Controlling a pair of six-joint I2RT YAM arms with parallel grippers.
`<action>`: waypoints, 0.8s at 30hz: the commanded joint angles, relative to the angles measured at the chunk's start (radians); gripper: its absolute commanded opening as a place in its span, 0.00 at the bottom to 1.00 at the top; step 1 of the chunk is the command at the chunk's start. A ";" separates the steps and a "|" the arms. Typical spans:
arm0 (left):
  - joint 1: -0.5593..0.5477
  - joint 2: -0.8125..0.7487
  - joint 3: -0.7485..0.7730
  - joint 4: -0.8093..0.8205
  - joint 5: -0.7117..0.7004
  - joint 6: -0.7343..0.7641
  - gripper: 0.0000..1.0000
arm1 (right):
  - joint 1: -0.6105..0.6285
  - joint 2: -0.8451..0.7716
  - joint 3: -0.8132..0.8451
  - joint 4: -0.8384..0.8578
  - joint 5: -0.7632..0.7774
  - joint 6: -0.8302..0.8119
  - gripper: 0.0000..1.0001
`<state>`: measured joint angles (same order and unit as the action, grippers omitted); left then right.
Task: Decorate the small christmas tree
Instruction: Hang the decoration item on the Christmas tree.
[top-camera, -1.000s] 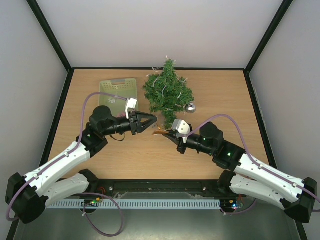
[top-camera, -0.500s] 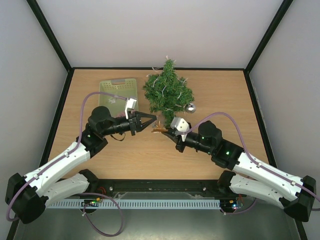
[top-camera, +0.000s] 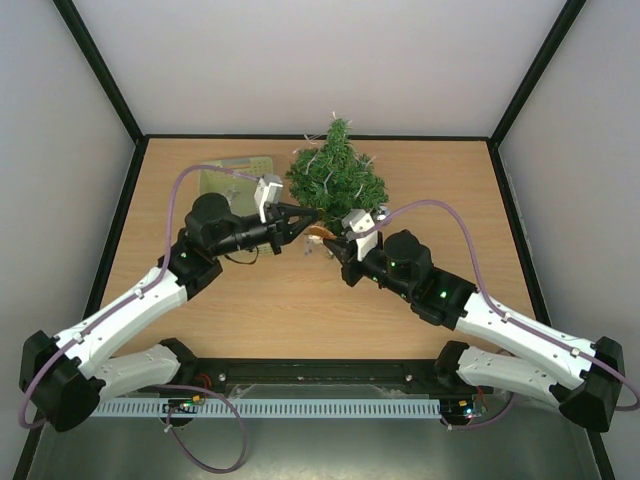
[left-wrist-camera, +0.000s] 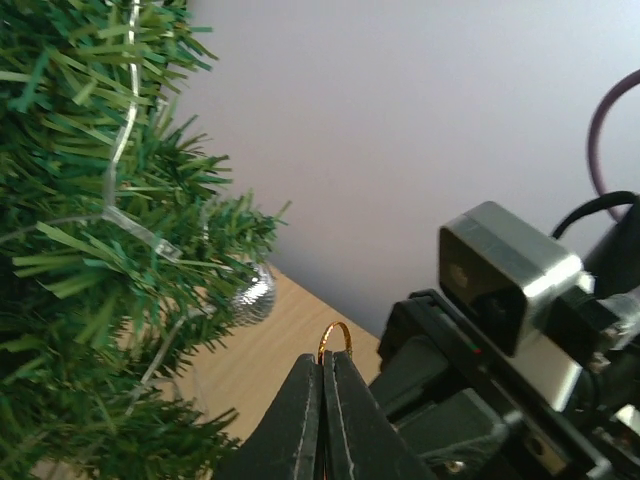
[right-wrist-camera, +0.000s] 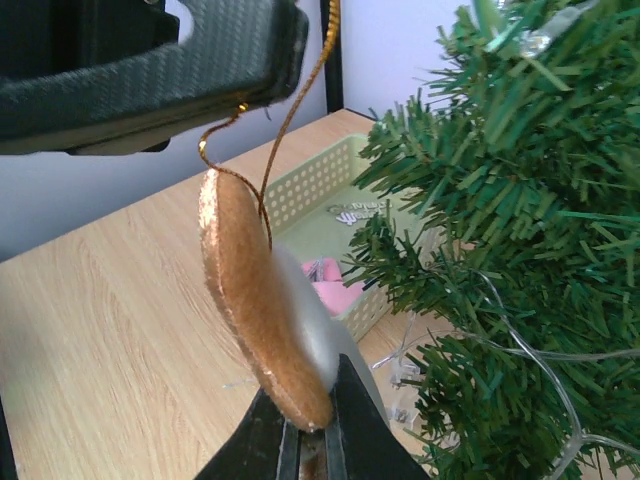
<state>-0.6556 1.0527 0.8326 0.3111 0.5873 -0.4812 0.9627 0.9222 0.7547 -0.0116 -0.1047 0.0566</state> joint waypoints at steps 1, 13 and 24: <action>0.007 0.037 0.056 -0.027 -0.063 0.098 0.02 | 0.006 -0.009 0.014 0.053 0.062 0.084 0.02; 0.029 0.086 0.120 -0.064 -0.137 0.140 0.02 | 0.006 0.016 0.036 0.068 0.110 0.104 0.02; 0.081 0.130 0.152 -0.056 -0.095 0.125 0.02 | 0.005 0.060 0.042 0.103 0.156 0.099 0.02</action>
<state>-0.5919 1.1694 0.9497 0.2359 0.4683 -0.3660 0.9627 0.9817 0.7639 0.0517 0.0048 0.1436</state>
